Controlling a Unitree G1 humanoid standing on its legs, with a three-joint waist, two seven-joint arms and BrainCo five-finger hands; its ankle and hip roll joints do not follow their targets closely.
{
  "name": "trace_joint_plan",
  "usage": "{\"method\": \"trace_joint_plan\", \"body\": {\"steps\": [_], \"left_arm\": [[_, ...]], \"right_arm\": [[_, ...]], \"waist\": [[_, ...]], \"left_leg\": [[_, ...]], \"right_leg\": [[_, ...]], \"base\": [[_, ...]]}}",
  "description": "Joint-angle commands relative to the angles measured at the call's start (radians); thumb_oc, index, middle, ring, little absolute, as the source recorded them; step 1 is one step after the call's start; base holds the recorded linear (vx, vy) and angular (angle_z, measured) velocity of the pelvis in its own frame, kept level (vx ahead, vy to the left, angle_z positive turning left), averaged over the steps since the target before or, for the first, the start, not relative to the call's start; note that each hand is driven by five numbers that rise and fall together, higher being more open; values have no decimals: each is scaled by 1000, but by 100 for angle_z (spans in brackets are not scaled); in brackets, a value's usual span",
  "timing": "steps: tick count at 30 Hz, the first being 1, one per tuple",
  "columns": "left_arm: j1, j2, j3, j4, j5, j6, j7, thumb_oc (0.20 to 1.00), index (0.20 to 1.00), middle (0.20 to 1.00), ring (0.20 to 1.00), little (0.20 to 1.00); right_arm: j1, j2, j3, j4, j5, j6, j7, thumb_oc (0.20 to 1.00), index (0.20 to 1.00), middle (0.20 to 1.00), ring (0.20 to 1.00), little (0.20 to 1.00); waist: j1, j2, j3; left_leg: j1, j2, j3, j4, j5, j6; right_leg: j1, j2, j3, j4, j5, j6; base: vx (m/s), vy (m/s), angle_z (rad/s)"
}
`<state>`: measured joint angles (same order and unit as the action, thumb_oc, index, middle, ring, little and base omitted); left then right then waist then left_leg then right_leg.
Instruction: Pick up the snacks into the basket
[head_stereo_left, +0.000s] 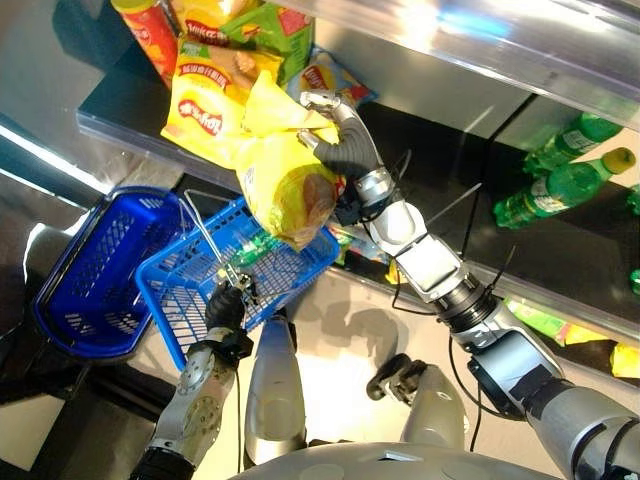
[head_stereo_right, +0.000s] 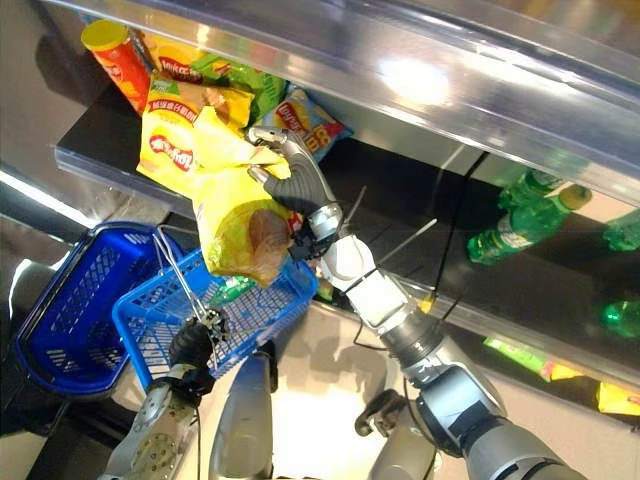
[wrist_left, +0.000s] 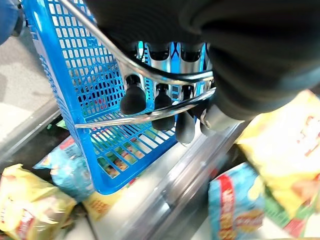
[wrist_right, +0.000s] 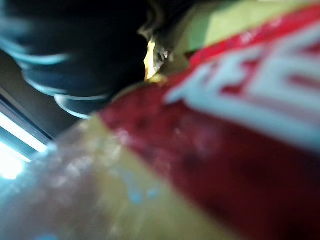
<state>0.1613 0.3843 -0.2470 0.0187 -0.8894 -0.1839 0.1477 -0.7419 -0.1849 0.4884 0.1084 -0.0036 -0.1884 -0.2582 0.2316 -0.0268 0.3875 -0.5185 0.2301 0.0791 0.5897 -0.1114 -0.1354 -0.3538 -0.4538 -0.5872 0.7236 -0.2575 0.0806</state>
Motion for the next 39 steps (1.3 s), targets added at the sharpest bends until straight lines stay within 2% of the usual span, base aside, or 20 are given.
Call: {"method": "trace_joint_plan", "body": {"steps": [1, 3, 4, 5, 6, 9, 11, 12, 13, 22, 27, 32, 33, 39], "left_arm": [[-17, 52, 6, -305, -21, -165, -90, 200, 200, 200, 200, 200], [-28, 60, -13, -324, -39, -169, -97, 200, 200, 200, 200, 200], [-42, 66, -27, -339, -54, -174, -104, 200, 200, 200, 200, 200], [-44, 66, -27, -339, -55, -174, -104, 200, 200, 200, 200, 200], [-58, 69, -43, -355, -73, -176, -109, 200, 200, 200, 200, 200], [-68, 70, -58, -367, -98, -172, -120, 200, 200, 200, 200, 200], [-93, 77, -88, -368, -117, -170, -131, 200, 200, 200, 200, 200], [-95, 78, -88, -367, -118, -170, -132, 200, 200, 200, 200, 200], [-113, 82, -110, -368, -118, -169, -133, 200, 200, 200, 200, 200], [-196, 87, -214, -373, -154, -151, -167, 200, 200, 200, 200, 200], [-252, 91, -266, -381, -160, -138, -185, 200, 200, 200, 200, 200], [-285, 83, -300, -395, -173, -123, -212, 200, 200, 200, 200, 200], [-294, 78, -310, -397, -175, -119, -219, 200, 200, 200, 200, 200], [-305, 70, -332, -400, -183, -106, -241, 200, 200, 200, 200, 200]], "right_arm": [[-105, 53, -17, 13, 13, -93, -29, 200, 200, 200, 200, 200], [-138, 78, -6, 87, -28, -88, -54, 200, 200, 200, 200, 200], [-158, 108, -9, 168, -33, -80, -69, 200, 200, 200, 200, 200], [-162, 107, -10, 171, -33, -82, -70, 200, 200, 200, 200, 200], [-164, 141, -23, 255, 14, -79, -70, 200, 200, 200, 200, 200], [-169, 179, -44, 344, 89, -85, -68, 200, 200, 200, 200, 200], [-184, 230, -95, 489, 203, -94, -79, 200, 200, 200, 200, 200], [-188, 231, -97, 493, 205, -96, -78, 200, 200, 200, 200, 200], [-217, 250, -123, 570, 240, -93, -88, 200, 200, 200, 200, 200], [-316, 240, -196, 791, 290, -95, -109, 200, 200, 200, 200, 200], [-325, 232, -166, 885, 233, -77, -107, 200, 200, 200, 200, 200], [-316, 220, -105, 967, 115, -40, -85, 200, 200, 200, 200, 200], [-303, 217, -62, 999, 48, -25, -70, 200, 200, 200, 200, 200], [-259, 219, 18, 1055, -87, 0, -34, 200, 200, 200, 200, 200]], "waist": [[41, 26, -33], [62, 37, -27], [79, 50, -22], [79, 50, -21], [98, 63, -15], [114, 73, -11], [138, 93, -5], [139, 93, -4], [156, 105, -1], [206, 139, 6], [223, 151, 4], [232, 156, 5], [235, 156, 5], [233, 155, 3]], "left_leg": [[26, -3, 34, -17, 15, 63], [18, -9, 24, -15, 17, 65], [15, -15, 5, 3, -9, 58], [6, -17, 11, -9, 17, 68], [5, -23, -4, 4, -7, 59], [0, -31, -12, -7, 0, 60], [-10, -47, -25, -16, 9, 63], [-11, -47, -25, -16, 9, 63], [-20, -58, -36, -16, 12, 65], [-61, -95, -79, -14, 20, 73], [-77, -115, -96, -20, 24, 77], [-89, -128, -110, -22, 30, 79], [-89, -131, -110, -25, 32, 79], [-86, -135, -113, -34, 36, 79]], "right_leg": [[24, -19, 20, -63, 183, 92], [27, -21, 11, -62, 184, 93], [33, -22, 16, -47, 165, 112], [29, -23, 2, -61, 184, 94], [38, -25, 4, -47, 164, 113], [43, -29, -10, -49, 167, 116], [44, -32, -22, -49, 171, 118], [44, -32, -22, -49, 171, 118], [49, -34, -33, -52, 171, 117], [51, -45, -77, -44, 160, 120], [52, -46, -90, -48, 160, 121], [50, -50, -102, -44, 159, 121], [48, -52, -103, -44, 158, 120], [45, -54, -100, -43, 157, 120]], "base": [[-11, -12, 28], [8, -30, 17], [-30, -25, 11], [28, -35, 23], [-17, -6, 30], [10, -19, 29], [-10, 2, 32], [-15, -14, 34], [-6, -16, 25], [-2, -3, 22], [3, 12, 18], [9, 18, 14], [8, 22, 7], [6, 9, 2]]}}
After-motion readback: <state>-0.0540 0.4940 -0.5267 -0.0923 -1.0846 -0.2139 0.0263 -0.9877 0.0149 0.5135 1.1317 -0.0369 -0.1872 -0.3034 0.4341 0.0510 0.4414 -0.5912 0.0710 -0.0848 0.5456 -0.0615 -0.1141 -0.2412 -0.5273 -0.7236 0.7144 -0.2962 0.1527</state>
